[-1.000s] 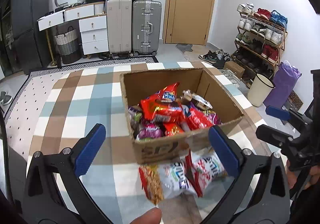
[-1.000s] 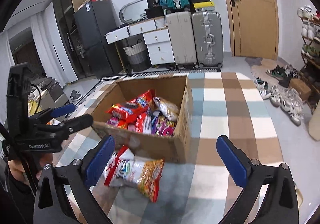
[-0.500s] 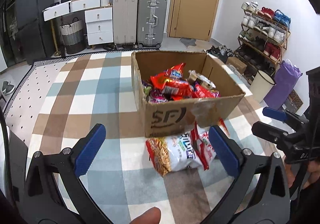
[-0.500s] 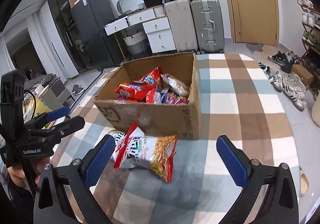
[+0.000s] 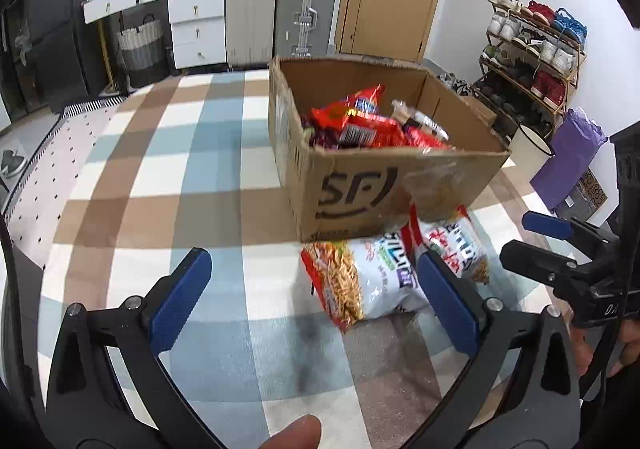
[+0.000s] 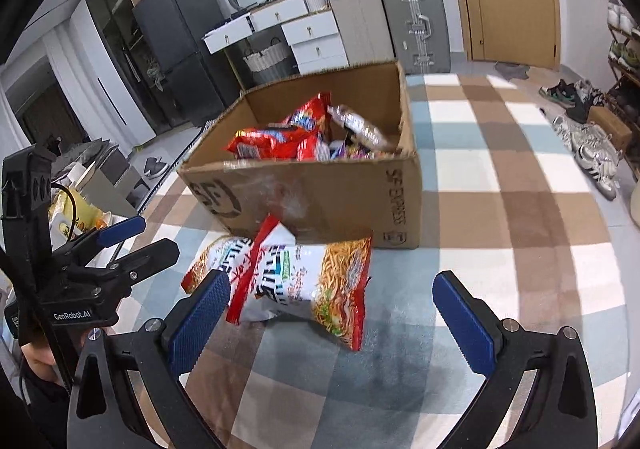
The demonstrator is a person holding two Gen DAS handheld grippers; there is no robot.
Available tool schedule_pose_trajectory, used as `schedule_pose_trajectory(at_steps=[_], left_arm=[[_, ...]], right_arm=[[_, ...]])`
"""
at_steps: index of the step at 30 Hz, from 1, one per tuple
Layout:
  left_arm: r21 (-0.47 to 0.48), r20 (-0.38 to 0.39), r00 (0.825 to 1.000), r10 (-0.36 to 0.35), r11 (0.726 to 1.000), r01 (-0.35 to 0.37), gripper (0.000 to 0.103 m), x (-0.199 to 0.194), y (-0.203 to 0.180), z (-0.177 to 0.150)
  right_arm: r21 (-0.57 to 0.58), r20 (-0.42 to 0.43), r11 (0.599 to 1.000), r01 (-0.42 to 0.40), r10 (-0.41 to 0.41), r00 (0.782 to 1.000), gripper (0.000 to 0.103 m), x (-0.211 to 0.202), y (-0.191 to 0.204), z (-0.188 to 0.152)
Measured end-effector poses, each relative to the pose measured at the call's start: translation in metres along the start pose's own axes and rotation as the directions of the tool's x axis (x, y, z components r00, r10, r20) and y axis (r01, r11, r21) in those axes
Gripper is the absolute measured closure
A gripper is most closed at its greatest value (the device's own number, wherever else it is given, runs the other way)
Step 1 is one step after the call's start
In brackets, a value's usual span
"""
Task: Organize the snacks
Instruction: 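Move the right gripper toward the white noodle snack bags beside the box, then close the right gripper on the white noodle snack bag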
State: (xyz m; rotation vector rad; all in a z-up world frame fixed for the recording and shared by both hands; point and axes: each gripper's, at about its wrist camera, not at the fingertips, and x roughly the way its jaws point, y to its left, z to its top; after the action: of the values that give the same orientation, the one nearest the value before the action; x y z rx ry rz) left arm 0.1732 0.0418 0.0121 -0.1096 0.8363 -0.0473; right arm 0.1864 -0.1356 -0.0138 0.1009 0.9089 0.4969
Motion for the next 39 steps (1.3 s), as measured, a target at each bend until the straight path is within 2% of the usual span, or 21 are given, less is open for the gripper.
schedule_pose_trajectory(at_steps=[8, 20, 25, 32, 39], left_arm=[[-0.039, -0.050, 0.999, 0.002, 0.999, -0.004, 0.001, 0.020, 0.010, -0.011], [-0.086, -0.073, 0.997, -0.005, 0.996, -0.001, 0.001, 0.029, 0.023, -0.016], [-0.096, -0.079, 0.997, -0.010, 0.995, 0.002, 0.001, 0.033, 0.022, -0.016], [-0.086, -0.094, 0.995, -0.021, 0.996, 0.013, 0.001, 0.043, 0.015, -0.013], [-0.086, -0.098, 0.993, -0.065, 0.995, 0.056, 0.001, 0.048, 0.006, -0.009]], right_arm=[[0.001, -0.066, 1.000, -0.026, 0.026, 0.997, 0.000, 0.029, 0.003, -0.007], [0.051, -0.090, 0.996, -0.072, 0.076, 0.993, 0.000, 0.056, 0.001, -0.004], [0.055, -0.113, 0.998, -0.030, 0.037, 0.993, 0.001, 0.067, -0.005, -0.001], [0.036, -0.103, 0.999, -0.028, 0.031, 0.994, 0.000, 0.064, -0.015, -0.004], [0.025, -0.096, 0.999, -0.048, 0.050, 0.994, 0.001, 0.057, -0.024, -0.008]])
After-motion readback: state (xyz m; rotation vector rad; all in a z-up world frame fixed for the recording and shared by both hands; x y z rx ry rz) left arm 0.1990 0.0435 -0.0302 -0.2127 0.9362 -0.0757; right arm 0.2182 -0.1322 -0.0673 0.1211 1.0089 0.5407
